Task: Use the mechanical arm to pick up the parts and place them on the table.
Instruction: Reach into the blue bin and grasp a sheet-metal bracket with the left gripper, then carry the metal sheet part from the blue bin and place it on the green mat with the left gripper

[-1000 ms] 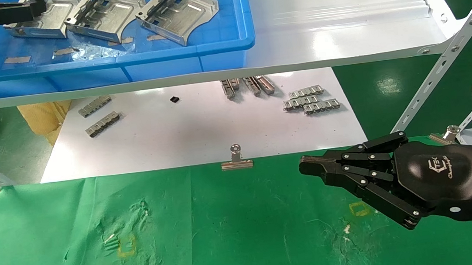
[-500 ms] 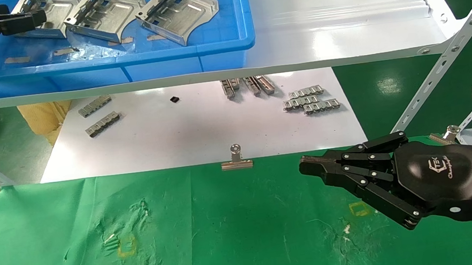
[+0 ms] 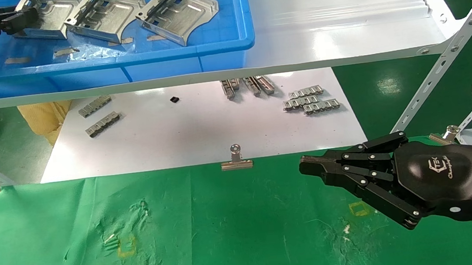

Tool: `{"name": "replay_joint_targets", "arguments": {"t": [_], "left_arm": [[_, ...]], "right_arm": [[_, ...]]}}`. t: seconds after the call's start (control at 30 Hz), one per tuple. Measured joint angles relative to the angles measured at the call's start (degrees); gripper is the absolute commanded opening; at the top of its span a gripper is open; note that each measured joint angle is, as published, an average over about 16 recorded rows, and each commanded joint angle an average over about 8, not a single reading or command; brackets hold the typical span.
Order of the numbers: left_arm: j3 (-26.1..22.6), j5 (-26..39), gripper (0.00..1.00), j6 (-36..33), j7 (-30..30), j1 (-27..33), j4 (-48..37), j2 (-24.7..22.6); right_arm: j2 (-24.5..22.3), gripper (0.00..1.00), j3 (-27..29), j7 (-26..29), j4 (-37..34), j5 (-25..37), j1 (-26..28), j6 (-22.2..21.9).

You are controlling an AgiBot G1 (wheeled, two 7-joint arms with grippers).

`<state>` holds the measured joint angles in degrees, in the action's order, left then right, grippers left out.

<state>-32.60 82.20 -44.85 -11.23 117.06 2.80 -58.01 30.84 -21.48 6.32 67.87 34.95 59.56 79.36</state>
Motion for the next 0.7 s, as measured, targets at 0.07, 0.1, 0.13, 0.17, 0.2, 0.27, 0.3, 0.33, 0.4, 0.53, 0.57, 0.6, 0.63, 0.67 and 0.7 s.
{"name": "replay_joint_targets", "arguments": {"t": [0.07,0.1,0.13,0.17,0.2,0.27,0.3,0.33,0.4,0.53,0.57,0.6,0.63,0.67,0.7], "left_arm": [[-0.01,0.01,0.0,0.04,0.17,0.03,-0.22,-0.02],[-0.01,0.02,0.0,0.07,0.26,0.05,-0.33,-0.04],[0.0,0.02,0.0,0.1,0.33,0.06,-0.43,-0.04],[0.0,0.01,0.0,0.13,0.4,0.07,-0.53,-0.05],[0.01,0.0,0.0,0.16,0.47,0.07,-0.62,-0.06],[0.07,-0.08,0.0,0.22,0.62,0.07,-0.77,-0.05],[0.13,-0.17,0.0,0.25,0.71,0.04,-0.81,-0.04],[0.23,-0.31,0.0,0.25,0.82,0.02,-0.82,-0.01],[0.49,-0.67,0.0,0.22,1.17,-0.04,-0.72,0.09],[1.38,-1.96,0.0,-0.32,2.21,-0.18,-0.06,0.49],[1.67,-2.39,0.0,-0.58,2.52,-0.22,0.18,0.62],[1.98,-2.85,0.0,-0.89,2.86,-0.25,0.45,0.78],[2.31,-3.33,0.0,-1.23,3.21,-0.27,0.75,0.94],[2.65,-3.82,0.0,-1.6,3.59,-0.3,1.06,1.1],[3.01,-4.36,0.0,-2.03,3.99,-0.32,1.41,1.28]], "right_arm": [[0.0,0.0,0.0,0.0,0.0,0.0,0.0,0.0],[0.0,0.0,0.0,0.0,0.0,0.0,0.0,0.0],[0.0,0.0,0.0,0.0,0.0,0.0,0.0,0.0],[0.0,0.0,0.0,0.0,0.0,0.0,0.0,0.0],[0.0,0.0,0.0,0.0,0.0,0.0,0.0,0.0],[0.0,0.0,0.0,0.0,0.0,0.0,0.0,0.0],[0.0,0.0,0.0,0.0,0.0,0.0,0.0,0.0],[0.0,0.0,0.0,0.0,0.0,0.0,0.0,0.0],[0.0,0.0,0.0,0.0,0.0,0.0,0.0,0.0],[0.0,0.0,0.0,0.0,0.0,0.0,0.0,0.0],[0.0,0.0,0.0,0.0,0.0,0.0,0.0,0.0],[0.0,0.0,0.0,0.0,0.0,0.0,0.0,0.0],[0.0,0.0,0.0,0.0,0.0,0.0,0.0,0.0],[0.0,0.0,0.0,0.0,0.0,0.0,0.0,0.0],[0.0,0.0,0.0,0.0,0.0,0.0,0.0,0.0]]}}
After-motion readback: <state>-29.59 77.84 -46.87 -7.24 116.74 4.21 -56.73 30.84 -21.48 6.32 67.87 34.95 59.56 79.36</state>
